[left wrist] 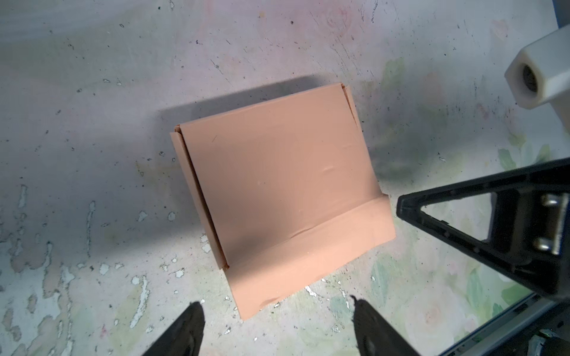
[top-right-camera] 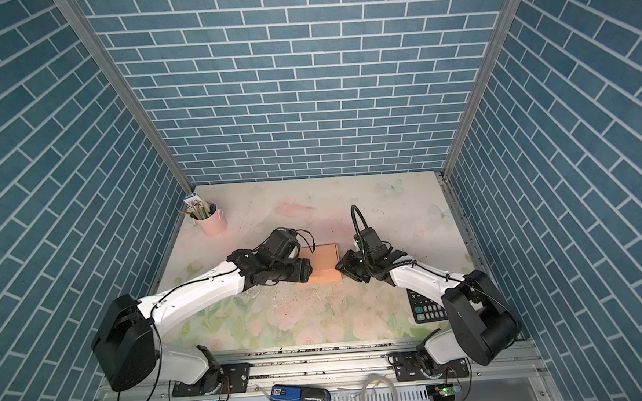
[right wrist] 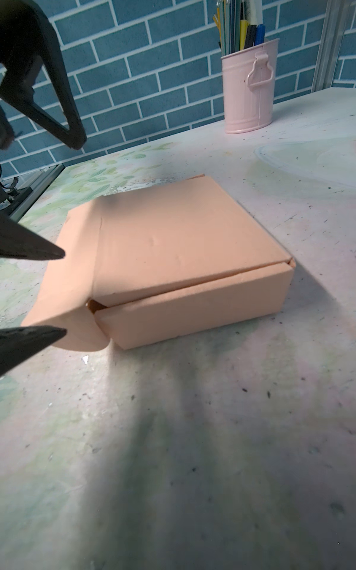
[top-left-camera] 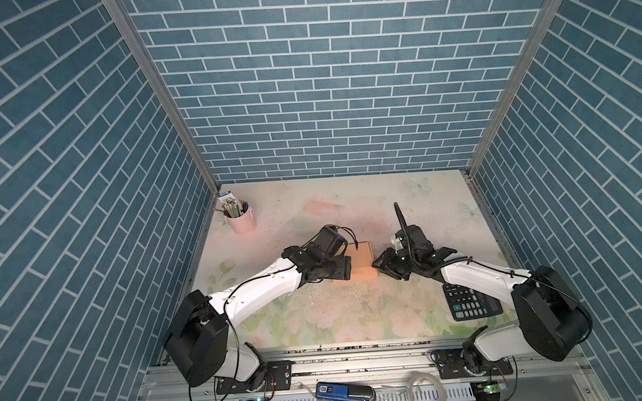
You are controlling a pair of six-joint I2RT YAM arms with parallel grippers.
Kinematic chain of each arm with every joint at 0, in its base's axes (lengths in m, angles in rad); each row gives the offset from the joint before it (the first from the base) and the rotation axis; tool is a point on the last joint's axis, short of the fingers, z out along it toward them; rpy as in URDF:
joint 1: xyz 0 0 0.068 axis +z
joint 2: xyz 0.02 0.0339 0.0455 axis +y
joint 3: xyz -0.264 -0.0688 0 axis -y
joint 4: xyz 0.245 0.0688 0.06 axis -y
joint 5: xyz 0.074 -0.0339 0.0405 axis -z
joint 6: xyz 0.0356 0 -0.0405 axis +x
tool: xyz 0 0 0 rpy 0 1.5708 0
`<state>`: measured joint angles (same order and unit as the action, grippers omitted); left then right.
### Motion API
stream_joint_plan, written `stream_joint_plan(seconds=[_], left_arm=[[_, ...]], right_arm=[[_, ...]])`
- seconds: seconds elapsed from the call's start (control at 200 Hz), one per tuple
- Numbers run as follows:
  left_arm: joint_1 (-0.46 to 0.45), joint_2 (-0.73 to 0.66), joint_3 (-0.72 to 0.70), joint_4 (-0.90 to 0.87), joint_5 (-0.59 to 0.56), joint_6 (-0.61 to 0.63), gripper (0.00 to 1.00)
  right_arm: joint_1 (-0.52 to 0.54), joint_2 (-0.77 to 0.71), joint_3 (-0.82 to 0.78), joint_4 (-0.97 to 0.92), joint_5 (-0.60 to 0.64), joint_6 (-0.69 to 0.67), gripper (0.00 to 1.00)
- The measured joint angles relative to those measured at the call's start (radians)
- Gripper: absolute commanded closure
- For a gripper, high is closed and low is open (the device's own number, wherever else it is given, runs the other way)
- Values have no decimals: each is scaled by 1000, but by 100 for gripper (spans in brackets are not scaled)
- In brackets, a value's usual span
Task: Assemble paper box
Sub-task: Fold and tuck the lid into the gap.
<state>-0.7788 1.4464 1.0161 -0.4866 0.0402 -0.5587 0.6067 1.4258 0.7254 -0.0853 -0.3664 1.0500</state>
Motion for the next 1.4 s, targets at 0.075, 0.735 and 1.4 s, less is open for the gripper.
stream_joint_plan(seconds=[0.075, 0.735, 1.4], left_arm=[[4, 14, 24, -19, -6, 15, 21], [-11, 302, 286, -80, -46, 154, 22], [55, 479, 445, -166, -113, 279, 22]], right_arm=[[-1, -2, -4, 2, 3, 0, 63], [11, -138, -164, 97, 90, -97, 59], [52, -232, -273, 250, 150, -97, 59]])
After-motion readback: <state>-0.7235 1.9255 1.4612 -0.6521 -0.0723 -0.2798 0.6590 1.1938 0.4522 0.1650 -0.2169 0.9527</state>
